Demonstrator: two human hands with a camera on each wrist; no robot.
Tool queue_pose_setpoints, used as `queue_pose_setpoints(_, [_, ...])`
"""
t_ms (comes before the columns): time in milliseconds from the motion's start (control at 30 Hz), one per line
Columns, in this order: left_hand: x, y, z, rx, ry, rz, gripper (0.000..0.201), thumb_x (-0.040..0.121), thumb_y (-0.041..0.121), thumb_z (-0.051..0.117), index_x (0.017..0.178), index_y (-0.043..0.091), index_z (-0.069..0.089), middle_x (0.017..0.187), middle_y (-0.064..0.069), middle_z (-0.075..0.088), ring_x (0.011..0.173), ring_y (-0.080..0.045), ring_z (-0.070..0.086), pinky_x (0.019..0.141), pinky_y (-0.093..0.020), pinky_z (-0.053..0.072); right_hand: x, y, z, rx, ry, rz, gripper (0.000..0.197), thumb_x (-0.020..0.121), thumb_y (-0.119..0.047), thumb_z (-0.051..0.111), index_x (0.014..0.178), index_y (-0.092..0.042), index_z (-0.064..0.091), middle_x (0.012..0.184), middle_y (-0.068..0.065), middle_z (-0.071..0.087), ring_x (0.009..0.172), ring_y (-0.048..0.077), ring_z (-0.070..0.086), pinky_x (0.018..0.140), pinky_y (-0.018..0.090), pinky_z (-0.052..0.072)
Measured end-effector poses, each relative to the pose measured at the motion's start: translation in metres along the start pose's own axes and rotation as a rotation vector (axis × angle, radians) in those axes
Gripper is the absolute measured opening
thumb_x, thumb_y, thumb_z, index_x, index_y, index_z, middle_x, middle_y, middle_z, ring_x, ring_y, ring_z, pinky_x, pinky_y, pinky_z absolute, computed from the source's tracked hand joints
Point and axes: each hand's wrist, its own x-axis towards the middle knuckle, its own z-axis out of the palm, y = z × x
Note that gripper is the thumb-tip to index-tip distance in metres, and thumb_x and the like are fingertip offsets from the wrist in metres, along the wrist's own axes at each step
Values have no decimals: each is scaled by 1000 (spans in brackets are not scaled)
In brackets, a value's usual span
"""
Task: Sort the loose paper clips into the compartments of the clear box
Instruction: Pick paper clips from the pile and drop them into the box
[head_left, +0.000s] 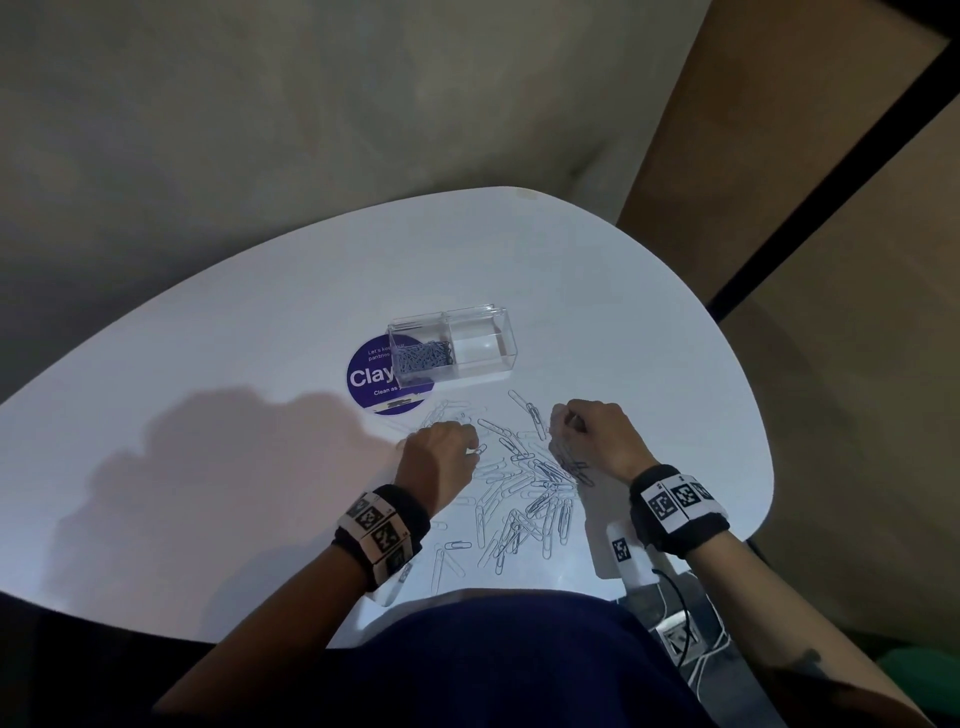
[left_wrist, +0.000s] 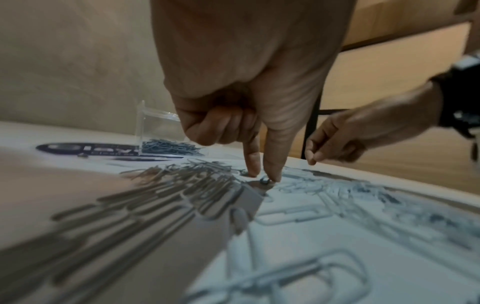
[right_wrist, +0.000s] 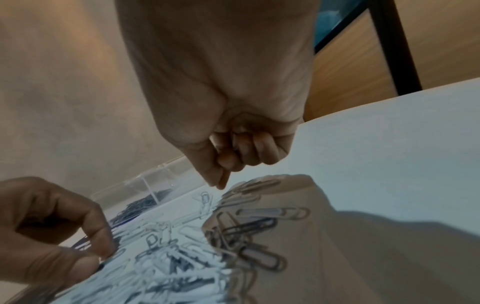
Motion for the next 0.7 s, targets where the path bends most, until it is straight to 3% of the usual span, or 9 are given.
queue_pose_setpoints(100, [2, 2, 1, 83, -23, -41, 14, 91, 31, 61, 96, 20, 68, 96, 1, 68, 89, -22, 64, 80, -41, 53, 1, -1, 4, -64, 47, 31, 19, 85, -13, 59, 68, -21, 60, 63, -10, 61, 65, 15, 58, 60, 28, 41])
queue_pose_setpoints(167, [1, 7, 0, 178, -26, -51, 11, 91, 24, 60, 87, 18, 69, 86, 1, 68, 80, -21, 65, 71, -36, 55, 1, -4, 8, -110, 72, 47, 12, 85, -21, 61, 74, -17, 63, 72, -6, 66, 74, 20, 61, 62, 29, 45])
queue_pose_setpoints(267, [3, 9, -3, 81, -86, -98, 12, 85, 20, 59, 81, 14, 68, 82, -1, 69, 79, -22, 64, 72, -34, 53, 4, -13, 14, -105, 121, 26, 10, 87, -26, 64, 78, -24, 59, 76, -9, 63, 76, 18, 57, 63, 28, 40])
queue_pose_setpoints(400, [6, 7, -4, -13, -153, -103, 9, 79, 22, 62, 72, 17, 62, 73, -2, 62, 73, -23, 60, 72, -34, 51, 13, -22, 23, -84, 122, 28, 13, 86, -30, 68, 87, -18, 65, 89, -3, 69, 83, 21, 60, 72, 31, 49])
queue_pose_setpoints(500, [2, 1, -3, -102, -188, -49, 16, 79, 27, 60, 68, 18, 52, 71, 1, 58, 70, -21, 54, 73, -38, 51, 16, -25, 29, -94, 132, 13, 12, 85, -24, 62, 78, -15, 62, 77, -3, 68, 74, 22, 61, 67, 33, 53])
queue_pose_setpoints(600, [-1, -6, -8, -456, -169, -115, 22, 72, 39, 57, 63, 18, 53, 63, 7, 59, 63, -15, 53, 64, -32, 45, 17, -22, 30, 82, 201, 87, 26, 81, -17, 53, 58, -10, 43, 49, -10, 46, 53, 15, 37, 50, 27, 40])
queue_pose_setpoints(633, [-2, -8, -11, -617, -191, -159, 21, 71, 37, 57, 62, 18, 55, 60, 9, 59, 60, -12, 50, 60, -29, 41, 16, -22, 28, 183, 199, 104, 26, 80, -15, 52, 57, -9, 40, 50, -11, 40, 54, 12, 32, 49, 22, 35])
queue_pose_setpoints(700, [-1, -9, -16, -922, -280, -258, 16, 69, 26, 64, 66, 10, 61, 61, 0, 62, 59, -19, 51, 53, -27, 36, 11, -21, 21, 380, 156, 129, 21, 81, -11, 57, 64, -2, 48, 59, -8, 47, 55, 6, 39, 51, 15, 35])
